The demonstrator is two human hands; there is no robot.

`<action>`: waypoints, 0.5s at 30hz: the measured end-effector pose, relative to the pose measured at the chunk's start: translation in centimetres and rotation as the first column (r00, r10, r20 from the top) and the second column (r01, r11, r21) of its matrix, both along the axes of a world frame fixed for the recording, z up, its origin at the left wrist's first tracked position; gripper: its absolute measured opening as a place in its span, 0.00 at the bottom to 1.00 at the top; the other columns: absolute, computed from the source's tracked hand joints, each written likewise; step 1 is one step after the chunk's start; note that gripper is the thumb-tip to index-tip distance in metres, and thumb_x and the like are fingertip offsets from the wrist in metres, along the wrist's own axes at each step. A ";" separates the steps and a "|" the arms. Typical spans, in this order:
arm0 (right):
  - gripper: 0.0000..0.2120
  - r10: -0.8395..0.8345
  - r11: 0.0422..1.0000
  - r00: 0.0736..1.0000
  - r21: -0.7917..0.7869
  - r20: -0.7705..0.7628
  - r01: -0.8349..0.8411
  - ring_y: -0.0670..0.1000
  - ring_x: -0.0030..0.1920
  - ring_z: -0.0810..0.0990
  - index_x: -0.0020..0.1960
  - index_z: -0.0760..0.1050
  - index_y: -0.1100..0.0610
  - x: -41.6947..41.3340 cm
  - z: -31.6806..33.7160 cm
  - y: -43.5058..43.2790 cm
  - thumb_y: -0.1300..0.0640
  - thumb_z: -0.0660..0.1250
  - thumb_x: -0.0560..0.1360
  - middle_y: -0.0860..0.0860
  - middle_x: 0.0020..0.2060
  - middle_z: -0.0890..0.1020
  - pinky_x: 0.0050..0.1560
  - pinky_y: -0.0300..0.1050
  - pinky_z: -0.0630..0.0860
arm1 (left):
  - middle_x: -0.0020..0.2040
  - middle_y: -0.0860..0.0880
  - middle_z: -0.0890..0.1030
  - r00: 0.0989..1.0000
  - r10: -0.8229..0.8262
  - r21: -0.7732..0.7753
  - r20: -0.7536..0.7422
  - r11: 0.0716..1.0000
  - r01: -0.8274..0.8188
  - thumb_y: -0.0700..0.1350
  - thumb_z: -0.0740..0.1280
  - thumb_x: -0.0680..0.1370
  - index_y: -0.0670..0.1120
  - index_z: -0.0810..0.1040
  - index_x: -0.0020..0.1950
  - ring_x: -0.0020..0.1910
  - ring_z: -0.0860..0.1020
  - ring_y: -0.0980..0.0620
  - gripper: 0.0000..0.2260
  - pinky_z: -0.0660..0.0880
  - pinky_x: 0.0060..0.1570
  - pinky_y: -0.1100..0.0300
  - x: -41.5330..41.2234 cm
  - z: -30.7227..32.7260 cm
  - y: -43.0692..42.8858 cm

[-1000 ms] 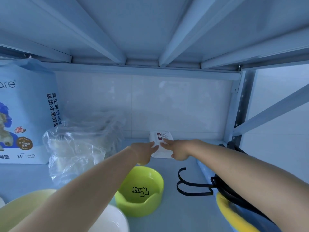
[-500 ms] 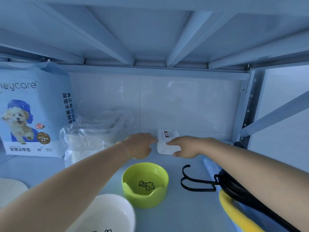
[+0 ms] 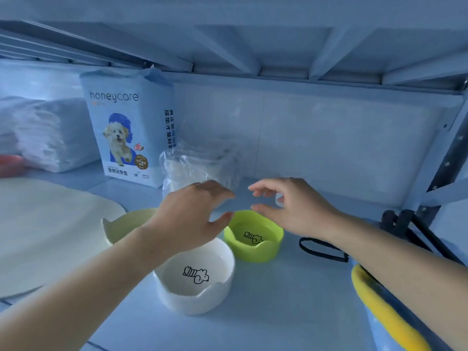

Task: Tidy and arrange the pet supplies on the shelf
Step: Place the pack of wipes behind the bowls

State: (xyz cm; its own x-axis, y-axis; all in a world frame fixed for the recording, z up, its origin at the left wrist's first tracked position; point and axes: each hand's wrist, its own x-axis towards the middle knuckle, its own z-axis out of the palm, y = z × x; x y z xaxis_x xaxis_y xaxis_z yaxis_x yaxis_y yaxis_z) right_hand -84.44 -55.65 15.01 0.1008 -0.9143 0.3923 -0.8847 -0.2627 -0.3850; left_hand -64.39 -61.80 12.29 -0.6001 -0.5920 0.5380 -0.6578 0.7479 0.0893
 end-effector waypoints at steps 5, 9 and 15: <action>0.16 0.153 0.988 0.987 0.029 -0.055 -0.151 0.40 0.54 0.76 0.60 0.74 0.45 4.5 -1.2 1.1 0.48 0.69 0.72 0.39 0.52 0.79 0.50 0.27 0.66 | 0.60 0.61 0.74 0.989 0.149 0.023 0.012 0.989 -0.149 0.60 0.58 0.76 0.61 0.71 0.63 0.56 0.74 0.56 0.16 0.68 0.39 0.62 4.4 -1.5 1.8; 0.12 0.281 0.959 0.957 0.042 -0.064 -0.279 0.35 0.50 0.74 0.56 0.77 0.44 9.3 -1.5 1.9 0.48 0.69 0.72 0.33 0.46 0.78 0.46 0.23 0.65 | 0.58 0.61 0.75 0.983 0.184 0.066 0.007 0.981 -0.184 0.61 0.57 0.75 0.60 0.72 0.62 0.44 0.74 0.57 0.17 0.67 0.38 0.62 9.2 -2.7 3.6; 0.11 0.403 0.915 0.912 0.009 -0.081 -0.403 0.35 0.49 0.74 0.54 0.78 0.45 19.1 -1.9 1.6 0.48 0.68 0.73 0.36 0.48 0.79 0.49 0.25 0.66 | 0.56 0.61 0.75 0.968 0.249 0.091 -0.020 0.965 -0.246 0.59 0.59 0.76 0.60 0.73 0.60 0.45 0.74 0.59 0.14 0.71 0.39 0.61 18.6 -2.6 5.1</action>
